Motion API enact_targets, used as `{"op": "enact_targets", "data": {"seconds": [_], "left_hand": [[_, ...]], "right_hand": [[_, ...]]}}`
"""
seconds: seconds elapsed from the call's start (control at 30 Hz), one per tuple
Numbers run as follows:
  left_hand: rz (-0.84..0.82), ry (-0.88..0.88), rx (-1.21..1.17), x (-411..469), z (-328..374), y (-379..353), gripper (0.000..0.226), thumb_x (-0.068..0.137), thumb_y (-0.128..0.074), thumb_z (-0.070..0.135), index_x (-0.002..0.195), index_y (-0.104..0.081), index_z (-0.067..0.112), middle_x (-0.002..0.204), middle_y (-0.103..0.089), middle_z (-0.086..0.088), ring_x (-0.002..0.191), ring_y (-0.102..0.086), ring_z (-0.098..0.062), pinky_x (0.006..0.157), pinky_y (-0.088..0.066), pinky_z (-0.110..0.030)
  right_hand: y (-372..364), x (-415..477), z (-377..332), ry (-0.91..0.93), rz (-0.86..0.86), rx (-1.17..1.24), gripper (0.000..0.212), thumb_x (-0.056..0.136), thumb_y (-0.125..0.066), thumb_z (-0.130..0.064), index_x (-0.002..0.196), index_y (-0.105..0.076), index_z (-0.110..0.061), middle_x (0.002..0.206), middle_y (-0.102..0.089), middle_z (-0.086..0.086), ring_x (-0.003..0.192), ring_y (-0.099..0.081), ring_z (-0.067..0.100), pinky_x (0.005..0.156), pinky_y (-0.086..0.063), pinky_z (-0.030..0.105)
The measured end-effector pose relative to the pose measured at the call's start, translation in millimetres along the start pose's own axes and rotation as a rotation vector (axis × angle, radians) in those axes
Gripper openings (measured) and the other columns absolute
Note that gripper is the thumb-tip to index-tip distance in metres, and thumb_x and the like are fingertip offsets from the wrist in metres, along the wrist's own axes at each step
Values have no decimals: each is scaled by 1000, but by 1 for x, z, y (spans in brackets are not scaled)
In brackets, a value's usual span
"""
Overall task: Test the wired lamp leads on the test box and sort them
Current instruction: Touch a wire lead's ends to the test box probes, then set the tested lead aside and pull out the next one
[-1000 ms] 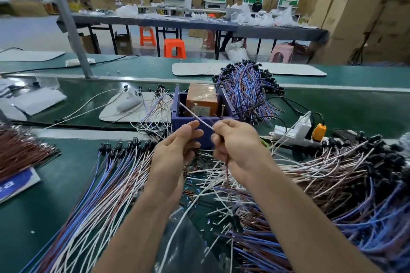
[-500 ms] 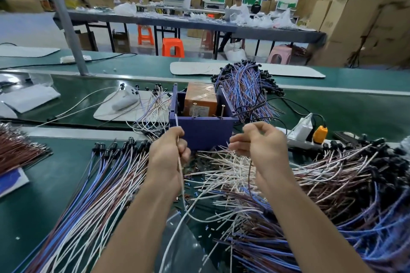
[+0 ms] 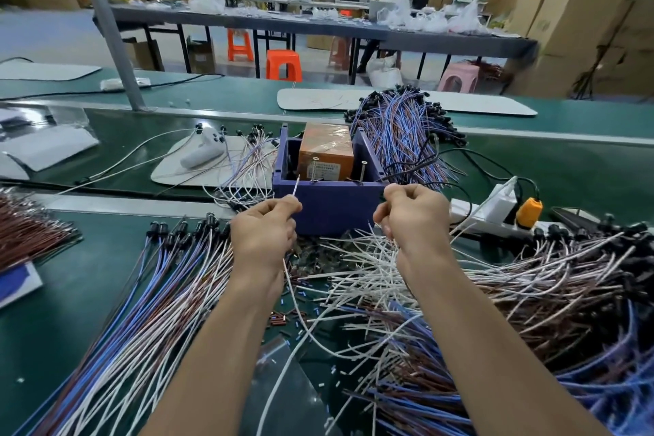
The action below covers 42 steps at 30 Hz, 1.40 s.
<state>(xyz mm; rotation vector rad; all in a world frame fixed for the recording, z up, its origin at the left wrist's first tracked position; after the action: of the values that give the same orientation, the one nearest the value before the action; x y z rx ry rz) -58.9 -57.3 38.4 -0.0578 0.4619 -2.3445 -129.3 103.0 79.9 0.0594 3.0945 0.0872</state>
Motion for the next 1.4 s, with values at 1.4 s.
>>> {"op": "enact_targets", "data": {"seconds": [1.4], "left_hand": [[127, -187, -213, -23, 8, -15, 28, 93, -67, 11, 66, -70, 17, 50, -48, 8, 47, -36, -7, 45, -27, -20]], "right_hand": [[-13, -76, 15, 259, -283, -443, 21, 97, -65, -33, 83, -72, -20, 67, -73, -3, 56, -63, 9, 57, -53, 34]]}}
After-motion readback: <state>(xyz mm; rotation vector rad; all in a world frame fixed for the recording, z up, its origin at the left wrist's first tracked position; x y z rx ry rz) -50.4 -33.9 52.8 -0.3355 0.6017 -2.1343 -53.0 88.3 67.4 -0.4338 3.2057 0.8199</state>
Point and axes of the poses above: each hand's wrist, its own x-axis towards the middle knuckle, its own y-axis out of the back of the hand, z = x × y, the point moved 1 cm from there along x, towards the middle knuckle
